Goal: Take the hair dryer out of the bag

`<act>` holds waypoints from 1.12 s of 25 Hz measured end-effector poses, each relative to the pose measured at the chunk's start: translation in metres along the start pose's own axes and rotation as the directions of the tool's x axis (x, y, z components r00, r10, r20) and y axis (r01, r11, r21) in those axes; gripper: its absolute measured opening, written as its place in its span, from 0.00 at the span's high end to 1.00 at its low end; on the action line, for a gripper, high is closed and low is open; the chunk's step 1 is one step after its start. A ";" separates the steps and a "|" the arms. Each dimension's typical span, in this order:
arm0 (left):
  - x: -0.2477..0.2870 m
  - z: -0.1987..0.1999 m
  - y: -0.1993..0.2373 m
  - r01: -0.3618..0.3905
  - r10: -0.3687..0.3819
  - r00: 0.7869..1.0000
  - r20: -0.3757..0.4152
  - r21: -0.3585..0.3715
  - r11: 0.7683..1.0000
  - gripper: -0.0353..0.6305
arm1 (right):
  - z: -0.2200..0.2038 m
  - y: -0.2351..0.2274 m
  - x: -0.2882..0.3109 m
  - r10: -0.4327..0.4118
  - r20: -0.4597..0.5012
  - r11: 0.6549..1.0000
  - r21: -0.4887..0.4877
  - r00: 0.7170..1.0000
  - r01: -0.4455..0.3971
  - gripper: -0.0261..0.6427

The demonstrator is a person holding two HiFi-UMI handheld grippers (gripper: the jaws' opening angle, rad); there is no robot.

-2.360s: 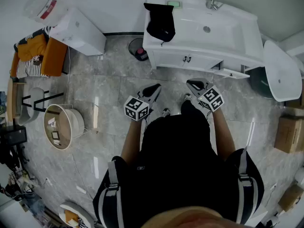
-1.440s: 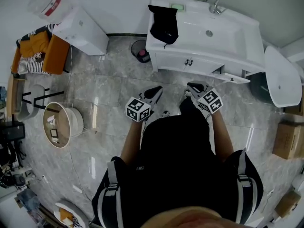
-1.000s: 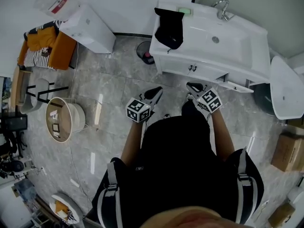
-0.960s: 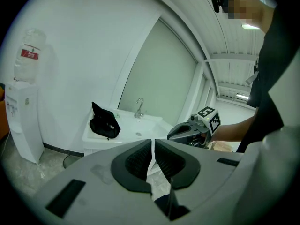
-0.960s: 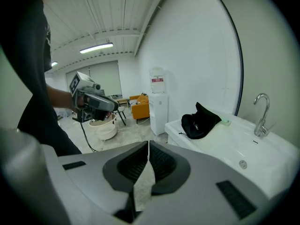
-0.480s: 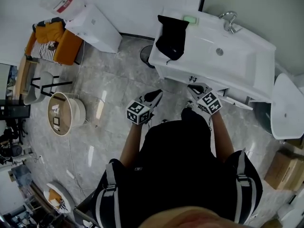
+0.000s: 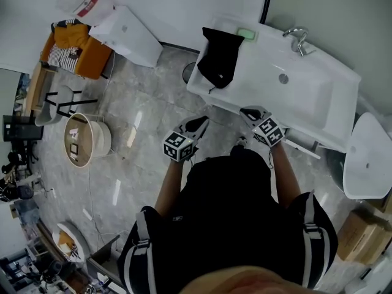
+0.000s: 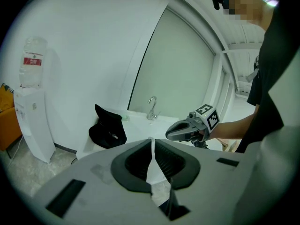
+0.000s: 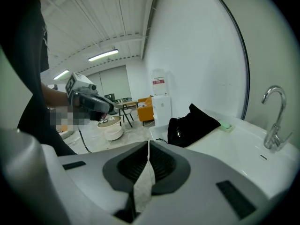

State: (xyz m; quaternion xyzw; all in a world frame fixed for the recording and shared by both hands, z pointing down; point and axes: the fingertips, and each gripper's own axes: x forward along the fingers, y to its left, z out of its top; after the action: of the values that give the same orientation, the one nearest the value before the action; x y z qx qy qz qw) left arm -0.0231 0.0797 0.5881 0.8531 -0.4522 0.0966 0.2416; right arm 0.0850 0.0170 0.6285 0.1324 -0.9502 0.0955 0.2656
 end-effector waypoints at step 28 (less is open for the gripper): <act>0.066 0.012 0.076 -0.030 0.029 1.000 -0.004 -0.089 0.996 0.91 | 0.011 -0.067 0.051 0.026 -0.120 0.999 -0.023 0.992 -0.029 0.86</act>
State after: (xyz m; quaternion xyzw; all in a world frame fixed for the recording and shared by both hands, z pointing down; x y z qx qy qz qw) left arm -0.0478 -0.0103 0.6281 0.8346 -0.4682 0.0812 0.2788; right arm 0.0579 -0.0597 0.6540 0.1100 -0.9353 0.0952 0.3225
